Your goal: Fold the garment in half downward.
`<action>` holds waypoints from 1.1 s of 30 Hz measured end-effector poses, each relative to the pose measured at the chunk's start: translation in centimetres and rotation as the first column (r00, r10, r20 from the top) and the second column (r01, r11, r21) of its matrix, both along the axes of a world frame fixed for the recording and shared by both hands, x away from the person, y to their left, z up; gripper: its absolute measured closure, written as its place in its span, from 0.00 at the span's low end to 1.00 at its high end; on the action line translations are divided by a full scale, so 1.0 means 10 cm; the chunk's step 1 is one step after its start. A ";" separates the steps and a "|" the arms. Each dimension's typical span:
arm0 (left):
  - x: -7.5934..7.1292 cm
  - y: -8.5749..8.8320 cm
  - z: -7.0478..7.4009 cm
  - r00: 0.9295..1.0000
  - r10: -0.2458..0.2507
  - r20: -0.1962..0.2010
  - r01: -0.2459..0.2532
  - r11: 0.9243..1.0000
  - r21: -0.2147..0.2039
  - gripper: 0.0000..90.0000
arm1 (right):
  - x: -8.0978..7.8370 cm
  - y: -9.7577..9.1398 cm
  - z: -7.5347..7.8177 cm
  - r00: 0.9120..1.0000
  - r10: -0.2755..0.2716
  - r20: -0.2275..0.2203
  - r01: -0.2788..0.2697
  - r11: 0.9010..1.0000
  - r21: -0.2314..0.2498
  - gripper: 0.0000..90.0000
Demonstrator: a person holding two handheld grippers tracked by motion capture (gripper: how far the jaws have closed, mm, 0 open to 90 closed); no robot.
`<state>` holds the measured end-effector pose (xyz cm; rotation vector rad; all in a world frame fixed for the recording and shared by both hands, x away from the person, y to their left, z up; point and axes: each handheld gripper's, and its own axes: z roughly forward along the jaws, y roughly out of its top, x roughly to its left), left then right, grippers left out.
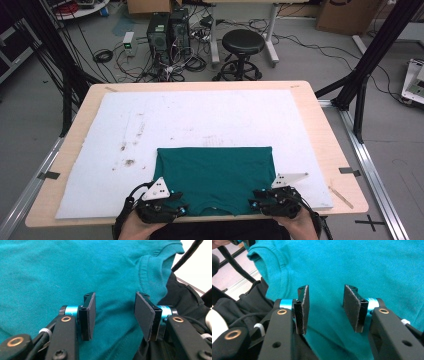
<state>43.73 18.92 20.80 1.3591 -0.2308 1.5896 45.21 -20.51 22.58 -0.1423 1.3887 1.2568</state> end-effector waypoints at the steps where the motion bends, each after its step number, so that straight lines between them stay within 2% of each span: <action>1: -0.03 0.01 0.01 1.000 -0.012 0.006 0.012 1.000 0.000 0.58 | 0.00 0.00 0.00 1.000 0.000 0.000 0.000 1.000 0.000 0.62; 2: -0.06 0.03 0.03 1.000 -0.022 0.015 0.022 1.000 -0.006 0.57 | -0.02 -0.02 0.03 1.000 0.011 0.010 -0.011 1.000 0.019 0.58; 5: -0.18 0.12 0.11 0.998 -0.064 0.028 0.065 0.997 -0.042 0.56 | -0.06 -0.04 0.09 1.000 0.026 0.013 -0.027 0.999 0.039 0.54; 8: -0.31 0.23 0.20 0.993 -0.106 0.058 0.111 0.990 -0.087 0.54 | -0.11 -0.10 0.21 0.999 0.044 0.027 -0.046 0.996 0.080 0.49; 9: -0.38 0.31 0.26 0.990 -0.121 0.079 0.129 0.985 -0.111 0.53 | -0.13 -0.14 0.28 0.998 0.057 0.032 -0.060 0.992 0.114 0.48; 10: -0.38 0.31 0.26 0.990 -0.121 0.079 0.129 0.985 -0.111 0.53 | -0.13 -0.14 0.28 0.998 0.057 0.032 -0.060 0.992 0.114 0.48; 13: -0.44 0.41 0.34 0.987 -0.133 0.095 0.145 0.979 -0.140 0.53 | -0.15 -0.21 0.38 0.997 0.070 0.041 -0.076 0.985 0.156 0.47; 18: -0.52 0.52 0.48 0.987 -0.111 0.114 0.131 0.974 -0.183 0.52 | -0.20 -0.30 0.50 0.995 0.079 0.056 -0.089 0.973 0.212 0.45; 21: -0.54 0.56 0.62 0.989 -0.088 0.118 0.111 0.972 -0.209 0.52 | -0.23 -0.36 0.60 0.995 0.075 0.066 -0.089 0.964 0.249 0.44; 26: -0.56 0.60 0.92 0.991 -0.053 0.122 0.086 0.955 -0.284 0.51 | -0.22 -0.41 0.84 0.997 0.041 0.069 -0.061 0.946 0.319 0.43; 27: -0.54 0.60 0.98 0.992 -0.038 0.117 0.072 0.951 -0.302 0.51 | -0.22 -0.41 0.88 0.997 0.034 0.067 -0.055 0.942 0.330 0.43; 29: -0.48 0.61 1.13 0.997 -0.013 0.080 0.039 0.944 -0.327 0.51 | -0.20 -0.40 0.93 0.998 0.023 0.067 -0.045 0.938 0.344 0.43; 31: -0.39 0.63 1.25 0.999 -0.011 0.038 0.024 0.939 -0.343 0.52 | -0.18 -0.40 0.96 0.998 0.014 0.068 -0.038 0.933 0.358 0.42; 33: -0.31 0.63 1.34 1.000 0.001 0.015 0.004 0.931 -0.365 0.52 | -0.16 -0.39 0.97 0.997 0.017 0.070 -0.041 0.930 0.364 0.42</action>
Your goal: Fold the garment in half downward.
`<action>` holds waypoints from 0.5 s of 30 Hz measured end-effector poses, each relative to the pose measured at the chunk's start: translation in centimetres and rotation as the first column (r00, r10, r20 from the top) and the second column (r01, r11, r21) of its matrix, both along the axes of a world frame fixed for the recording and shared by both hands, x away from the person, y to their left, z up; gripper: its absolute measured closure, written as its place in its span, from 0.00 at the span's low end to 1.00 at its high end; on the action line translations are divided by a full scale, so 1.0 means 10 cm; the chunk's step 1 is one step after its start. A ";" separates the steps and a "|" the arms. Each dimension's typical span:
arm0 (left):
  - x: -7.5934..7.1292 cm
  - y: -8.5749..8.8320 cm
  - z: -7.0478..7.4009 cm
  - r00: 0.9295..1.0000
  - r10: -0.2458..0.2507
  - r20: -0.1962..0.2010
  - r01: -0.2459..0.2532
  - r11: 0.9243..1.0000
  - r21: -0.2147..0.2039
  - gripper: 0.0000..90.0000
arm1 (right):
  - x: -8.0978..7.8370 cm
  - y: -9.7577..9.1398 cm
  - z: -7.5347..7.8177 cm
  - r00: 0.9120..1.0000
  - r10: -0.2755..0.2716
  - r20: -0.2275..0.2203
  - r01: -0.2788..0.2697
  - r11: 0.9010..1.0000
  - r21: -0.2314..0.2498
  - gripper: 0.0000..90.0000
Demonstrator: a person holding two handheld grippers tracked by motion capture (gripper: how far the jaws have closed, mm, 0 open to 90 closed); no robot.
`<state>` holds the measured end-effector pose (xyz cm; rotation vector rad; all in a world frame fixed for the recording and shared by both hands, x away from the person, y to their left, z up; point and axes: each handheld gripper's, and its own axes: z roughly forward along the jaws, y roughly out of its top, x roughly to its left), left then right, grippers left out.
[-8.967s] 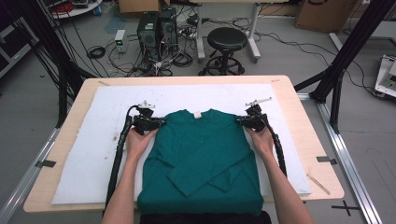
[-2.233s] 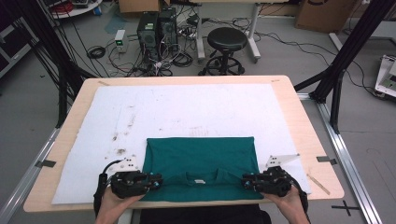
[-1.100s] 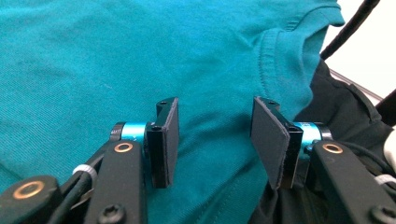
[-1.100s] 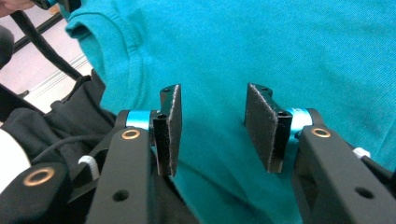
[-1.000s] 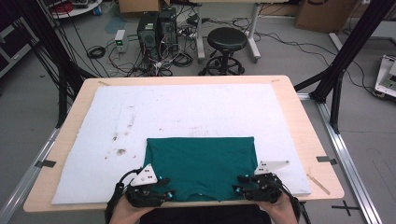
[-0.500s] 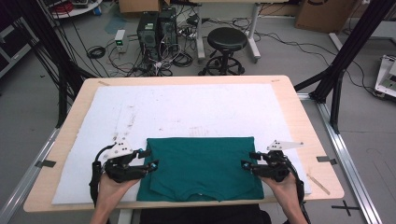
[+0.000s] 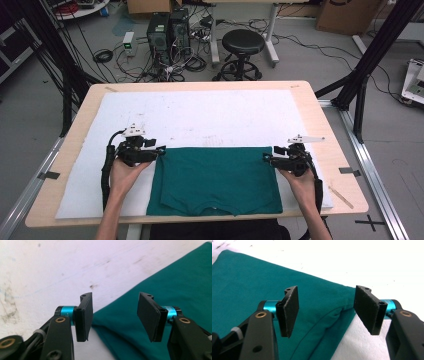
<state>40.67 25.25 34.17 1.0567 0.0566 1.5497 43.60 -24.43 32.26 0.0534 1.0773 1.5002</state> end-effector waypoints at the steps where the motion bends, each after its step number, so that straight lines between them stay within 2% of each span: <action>1: 0.03 0.00 0.03 1.000 0.012 -0.008 -0.012 1.000 -0.002 0.52 | 0.01 0.01 0.00 1.000 -0.005 -0.005 0.005 1.000 -0.002 0.42; 5: 0.11 0.01 0.10 0.999 0.045 -0.019 -0.046 0.999 -0.029 0.53 | 0.04 0.00 0.01 1.000 -0.018 -0.007 0.018 1.000 0.003 0.42; 7: 0.13 0.02 0.11 0.999 0.042 -0.025 -0.043 0.998 -0.043 0.53 | 0.06 0.00 0.02 1.000 -0.018 -0.015 0.018 1.000 0.007 0.42; 11: 0.21 0.01 0.14 0.998 0.031 -0.051 -0.033 0.999 -0.031 0.54 | 0.07 0.00 0.04 1.000 -0.022 -0.012 0.022 1.000 0.022 0.41; 15: 0.25 -0.04 0.14 0.995 0.069 -0.066 -0.070 0.997 -0.011 0.59 | 0.08 -0.04 0.06 1.000 -0.019 -0.015 0.020 0.998 0.054 0.39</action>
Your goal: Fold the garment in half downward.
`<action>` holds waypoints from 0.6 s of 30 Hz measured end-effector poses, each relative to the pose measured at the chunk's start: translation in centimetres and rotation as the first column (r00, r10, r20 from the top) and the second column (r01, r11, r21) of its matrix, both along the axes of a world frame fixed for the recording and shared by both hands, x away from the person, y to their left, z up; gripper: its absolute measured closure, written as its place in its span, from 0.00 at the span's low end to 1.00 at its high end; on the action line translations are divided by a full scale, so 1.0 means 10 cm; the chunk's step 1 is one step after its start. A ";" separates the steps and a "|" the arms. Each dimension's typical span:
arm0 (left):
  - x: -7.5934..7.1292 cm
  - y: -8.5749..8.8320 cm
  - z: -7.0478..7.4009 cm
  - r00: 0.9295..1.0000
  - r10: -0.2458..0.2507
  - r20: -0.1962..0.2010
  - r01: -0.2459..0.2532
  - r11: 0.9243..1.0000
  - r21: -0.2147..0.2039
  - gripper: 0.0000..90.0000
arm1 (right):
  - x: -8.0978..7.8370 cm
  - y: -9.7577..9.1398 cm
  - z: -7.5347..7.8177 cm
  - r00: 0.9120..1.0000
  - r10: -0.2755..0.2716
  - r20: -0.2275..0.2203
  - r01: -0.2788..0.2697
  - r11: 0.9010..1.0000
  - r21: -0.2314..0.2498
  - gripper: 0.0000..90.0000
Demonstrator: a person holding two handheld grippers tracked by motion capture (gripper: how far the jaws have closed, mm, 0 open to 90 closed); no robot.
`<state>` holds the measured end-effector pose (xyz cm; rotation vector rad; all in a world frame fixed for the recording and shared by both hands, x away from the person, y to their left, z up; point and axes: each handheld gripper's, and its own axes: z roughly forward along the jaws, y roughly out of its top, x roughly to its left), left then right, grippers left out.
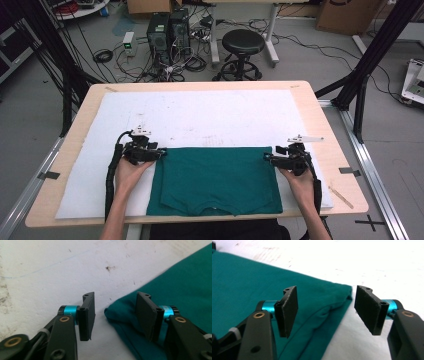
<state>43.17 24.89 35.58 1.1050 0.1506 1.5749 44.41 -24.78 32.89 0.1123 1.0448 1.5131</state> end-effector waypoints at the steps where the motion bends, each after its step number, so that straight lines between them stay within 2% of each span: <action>1: 0.00 0.00 0.00 1.000 0.004 0.001 -0.004 1.000 0.007 0.60 | 0.00 -0.01 0.00 1.000 0.003 0.001 -0.003 1.000 0.008 0.39; 4: 0.00 -0.02 -0.02 1.000 0.004 0.005 -0.004 1.000 0.014 0.65 | 0.00 -0.05 0.01 1.000 0.016 0.005 -0.016 0.999 0.031 0.39; 7: 0.01 -0.02 -0.03 1.000 -0.003 0.013 0.003 0.999 0.036 0.75 | -0.02 -0.11 0.06 0.999 0.039 0.006 -0.039 0.998 0.052 0.39; 8: 0.02 -0.02 -0.04 1.000 -0.010 0.017 0.010 0.999 0.041 0.75 | -0.02 -0.11 0.06 0.999 0.039 0.006 -0.039 0.998 0.052 0.39; 9: 0.02 -0.02 -0.04 1.000 -0.023 0.018 0.022 0.999 0.046 0.81 | -0.01 -0.13 0.10 0.999 0.054 -0.001 -0.054 0.997 0.048 0.38; 11: 0.03 -0.01 -0.04 0.999 -0.040 0.015 0.039 0.998 0.052 0.84 | 0.00 -0.13 0.12 0.998 0.062 -0.015 -0.061 0.997 0.048 0.38; 13: 0.04 0.00 -0.04 0.999 -0.052 0.012 0.052 0.997 0.054 0.86 | 0.01 -0.12 0.18 0.999 0.048 -0.022 -0.047 0.998 0.049 0.39; 16: 0.04 -0.01 -0.06 0.999 -0.046 0.018 0.045 0.998 0.051 0.87 | 0.03 -0.08 0.27 0.998 0.044 -0.046 -0.043 0.999 0.021 0.39; 18: 0.04 -0.02 -0.06 0.999 -0.037 0.020 0.036 0.998 0.055 0.87 | 0.04 -0.02 0.31 0.998 0.009 -0.061 -0.009 1.000 0.003 0.41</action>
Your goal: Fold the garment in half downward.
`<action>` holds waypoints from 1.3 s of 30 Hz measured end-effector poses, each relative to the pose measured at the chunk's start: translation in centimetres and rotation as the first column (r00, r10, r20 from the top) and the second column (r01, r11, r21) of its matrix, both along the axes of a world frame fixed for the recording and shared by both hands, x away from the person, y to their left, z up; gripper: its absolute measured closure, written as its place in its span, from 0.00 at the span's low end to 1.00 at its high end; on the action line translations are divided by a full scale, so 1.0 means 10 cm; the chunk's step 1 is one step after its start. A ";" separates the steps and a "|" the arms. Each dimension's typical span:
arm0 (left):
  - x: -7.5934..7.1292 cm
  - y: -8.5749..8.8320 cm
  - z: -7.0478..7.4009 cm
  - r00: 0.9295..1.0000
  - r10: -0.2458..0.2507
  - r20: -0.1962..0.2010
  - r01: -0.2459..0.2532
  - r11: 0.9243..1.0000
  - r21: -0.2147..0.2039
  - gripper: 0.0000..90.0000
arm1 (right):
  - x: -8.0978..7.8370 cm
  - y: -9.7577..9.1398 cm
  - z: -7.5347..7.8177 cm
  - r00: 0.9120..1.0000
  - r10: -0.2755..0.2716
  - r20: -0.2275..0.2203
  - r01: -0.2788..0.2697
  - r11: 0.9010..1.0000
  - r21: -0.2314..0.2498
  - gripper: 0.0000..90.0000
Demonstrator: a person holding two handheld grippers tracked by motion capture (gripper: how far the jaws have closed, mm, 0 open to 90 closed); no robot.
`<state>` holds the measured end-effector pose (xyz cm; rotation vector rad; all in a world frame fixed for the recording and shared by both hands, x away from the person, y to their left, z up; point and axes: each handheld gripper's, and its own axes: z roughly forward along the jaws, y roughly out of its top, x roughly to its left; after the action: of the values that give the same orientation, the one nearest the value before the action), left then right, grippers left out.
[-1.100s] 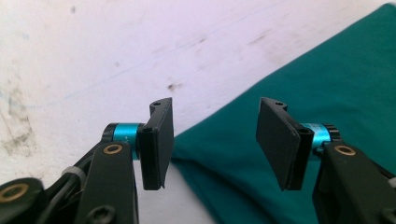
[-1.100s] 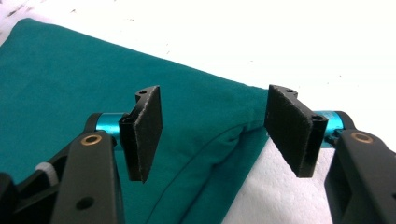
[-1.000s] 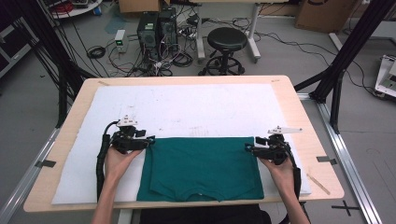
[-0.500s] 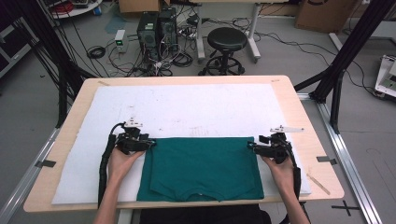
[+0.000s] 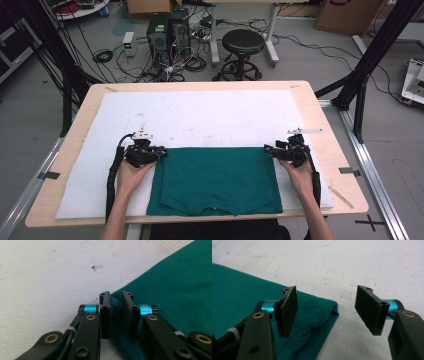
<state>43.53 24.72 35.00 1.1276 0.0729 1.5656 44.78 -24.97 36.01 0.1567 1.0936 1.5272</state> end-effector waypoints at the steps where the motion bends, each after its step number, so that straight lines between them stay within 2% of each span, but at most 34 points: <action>1: 0.00 0.00 0.00 1.000 -0.001 0.001 0.001 1.000 0.000 0.87 | 0.01 0.03 0.02 1.000 -0.007 -0.007 0.007 1.000 -0.010 0.42; 2: 0.00 0.00 0.00 1.000 -0.006 0.001 0.006 1.000 -0.003 0.87 | 0.03 0.07 0.04 0.999 -0.024 -0.021 0.024 0.999 -0.029 0.49; 3: 0.01 0.00 0.00 1.000 -0.008 0.003 0.008 1.000 -0.006 0.87 | 0.03 0.07 0.04 0.999 -0.024 -0.021 0.024 0.999 -0.029 0.49; 5: 0.01 0.00 -0.01 1.000 -0.008 0.005 0.008 1.000 -0.005 0.87 | 0.06 0.11 0.05 0.998 -0.050 -0.026 0.049 0.998 -0.040 0.56; 6: 0.01 0.00 -0.01 1.000 -0.007 0.006 0.007 1.000 -0.004 0.87 | 0.06 0.13 0.03 0.998 -0.065 -0.016 0.064 0.997 -0.036 0.64; 8: 0.01 0.00 -0.01 1.000 -0.006 0.009 0.006 1.000 -0.002 0.87 | 0.06 0.15 0.02 0.998 -0.061 -0.020 0.060 0.997 -0.050 0.73; 11: 0.01 0.00 -0.01 1.000 -0.001 0.012 0.001 1.000 -0.003 0.87 | 0.06 0.21 -0.01 0.995 -0.095 0.001 0.095 0.994 -0.061 0.88; 13: 0.00 -0.02 -0.02 1.000 0.009 0.018 -0.009 1.000 -0.006 0.88 | 0.06 0.23 -0.01 0.995 -0.099 0.006 0.099 0.993 -0.064 0.90; 18: -0.01 -0.05 0.03 0.999 0.028 0.029 -0.027 0.999 -0.030 0.89 | 0.06 0.23 0.08 0.995 -0.099 0.012 0.099 0.995 -0.029 0.91; 21: -0.01 -0.08 0.10 0.999 0.043 0.033 -0.041 0.997 -0.061 0.89 | 0.04 0.29 0.17 0.990 -0.139 0.019 0.140 0.990 -0.008 0.91; 23: -0.01 -0.10 0.15 0.998 0.045 0.037 -0.042 0.996 -0.080 0.89 | 0.03 0.32 0.24 0.986 -0.164 0.022 0.164 0.987 -0.002 0.91; 24: 0.00 -0.10 0.19 0.998 0.042 0.041 -0.039 0.995 -0.087 0.89 | 0.03 0.32 0.32 0.986 -0.163 0.019 0.163 0.987 0.009 0.90; 28: 0.01 -0.12 0.31 0.999 0.027 0.039 -0.022 0.992 -0.124 0.89 | 0.03 0.32 0.43 0.986 -0.166 0.013 0.165 0.986 0.025 0.90; 31: 0.00 -0.15 0.39 0.998 0.044 0.043 -0.038 0.991 -0.128 0.89 | 0.01 0.35 0.51 0.981 -0.194 0.017 0.193 0.980 0.039 0.90; 37: 0.03 -0.13 0.45 0.999 0.007 0.041 -0.001 0.989 -0.146 0.89 | 0.04 0.33 0.59 0.985 -0.173 0.019 0.172 0.983 0.067 0.88; 39: 0.02 -0.13 0.44 0.999 0.017 0.046 -0.010 0.990 -0.143 0.88 | 0.04 0.34 0.58 0.983 -0.182 0.022 0.180 0.981 0.074 0.79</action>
<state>43.78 23.42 39.41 0.9798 0.1594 1.5724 45.14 -21.57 41.82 0.2761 0.9751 1.4011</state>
